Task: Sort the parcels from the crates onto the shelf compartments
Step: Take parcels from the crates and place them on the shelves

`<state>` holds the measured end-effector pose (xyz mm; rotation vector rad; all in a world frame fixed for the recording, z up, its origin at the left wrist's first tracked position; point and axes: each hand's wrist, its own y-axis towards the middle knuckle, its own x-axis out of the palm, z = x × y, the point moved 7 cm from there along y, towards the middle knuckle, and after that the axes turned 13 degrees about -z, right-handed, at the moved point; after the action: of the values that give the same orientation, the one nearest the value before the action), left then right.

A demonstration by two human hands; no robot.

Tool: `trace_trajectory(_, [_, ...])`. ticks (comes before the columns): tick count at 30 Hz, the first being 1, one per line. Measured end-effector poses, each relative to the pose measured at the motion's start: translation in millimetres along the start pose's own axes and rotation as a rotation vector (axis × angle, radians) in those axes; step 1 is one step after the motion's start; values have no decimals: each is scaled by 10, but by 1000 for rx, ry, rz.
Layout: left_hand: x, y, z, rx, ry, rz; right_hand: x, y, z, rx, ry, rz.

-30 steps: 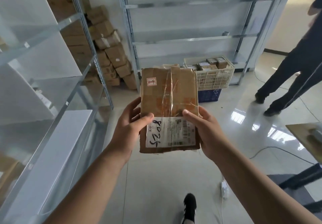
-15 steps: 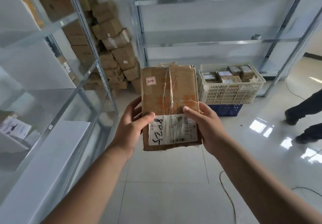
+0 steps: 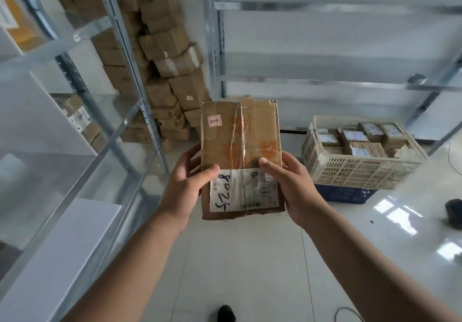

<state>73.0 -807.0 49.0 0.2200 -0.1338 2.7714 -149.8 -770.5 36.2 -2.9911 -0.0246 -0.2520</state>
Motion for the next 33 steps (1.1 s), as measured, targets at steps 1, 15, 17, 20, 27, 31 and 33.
trace_trajectory(1, [-70, 179, 27, -4, -6, 0, 9, 190, -34, -1, 1, 0])
trace_trajectory(15, [-530, 2383, 167, -47, 46, 37, -385, 2532, -234, 36, 4, -48])
trace_trajectory(17, [-570, 2702, 155, -43, 53, 76, -482, 2922, -247, 50, -1, -84])
trace_trajectory(20, [-604, 3116, 204, -67, 34, 166, -574, 3487, -253, 92, 9, -147])
trace_trajectory(27, [-1041, 3722, 268, -45, -44, 421, -314, 4745, -390, 158, -9, -364])
trace_trajectory(31, [-1449, 3816, 332, -29, -55, 540, 101, 5312, -467, 171, -44, -513])
trace_trajectory(33, [-1672, 3837, 339, -12, -69, 602, 350, 5548, -434, 178, -55, -590])
